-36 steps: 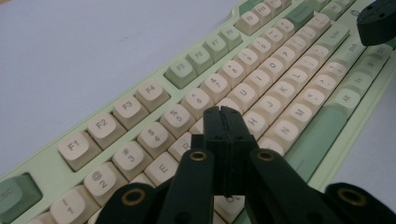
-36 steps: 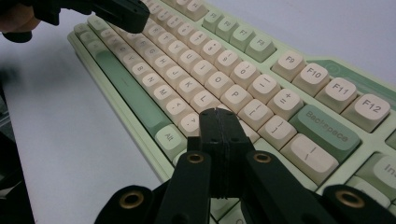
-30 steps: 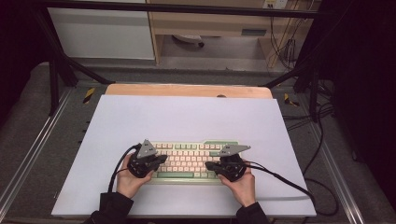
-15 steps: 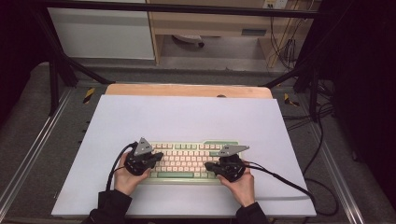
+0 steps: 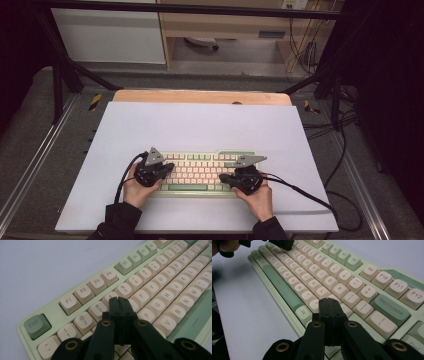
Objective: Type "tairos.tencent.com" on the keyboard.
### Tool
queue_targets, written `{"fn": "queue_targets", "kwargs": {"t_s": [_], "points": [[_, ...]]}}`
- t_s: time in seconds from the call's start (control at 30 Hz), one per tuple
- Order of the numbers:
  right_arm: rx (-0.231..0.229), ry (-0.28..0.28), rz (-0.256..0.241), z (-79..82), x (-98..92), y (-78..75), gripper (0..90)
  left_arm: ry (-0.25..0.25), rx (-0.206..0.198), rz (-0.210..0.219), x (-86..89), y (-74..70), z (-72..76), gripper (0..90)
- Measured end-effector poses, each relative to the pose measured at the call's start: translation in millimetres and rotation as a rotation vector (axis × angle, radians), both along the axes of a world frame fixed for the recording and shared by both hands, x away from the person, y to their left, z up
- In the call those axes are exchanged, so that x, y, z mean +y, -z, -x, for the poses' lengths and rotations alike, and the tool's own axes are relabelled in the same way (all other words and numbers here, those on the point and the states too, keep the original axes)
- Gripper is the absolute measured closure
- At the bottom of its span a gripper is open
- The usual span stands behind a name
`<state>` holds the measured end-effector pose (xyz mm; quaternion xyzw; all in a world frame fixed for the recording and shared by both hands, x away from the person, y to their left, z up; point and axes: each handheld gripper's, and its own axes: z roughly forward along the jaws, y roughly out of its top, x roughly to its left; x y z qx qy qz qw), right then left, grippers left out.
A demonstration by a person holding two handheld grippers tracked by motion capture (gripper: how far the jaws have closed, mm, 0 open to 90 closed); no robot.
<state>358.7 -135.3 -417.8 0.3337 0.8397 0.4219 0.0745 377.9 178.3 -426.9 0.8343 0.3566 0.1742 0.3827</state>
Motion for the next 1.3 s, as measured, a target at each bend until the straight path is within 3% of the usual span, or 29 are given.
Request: {"fn": "queue_targets", "kwargs": {"t_s": [0.6,1.3], "points": [[-0.002,0.000,0.000,0.0,-0.3,-0.5,90.0,0.007,0.002,-0.010,-1.8,3.1,0.7,89.8],[-0.013,0.009,-0.014,1.7,-2.4,-5.7,90.0,0.025,-0.008,0.014,1.9,-6.5,10.4,89.8]]}}
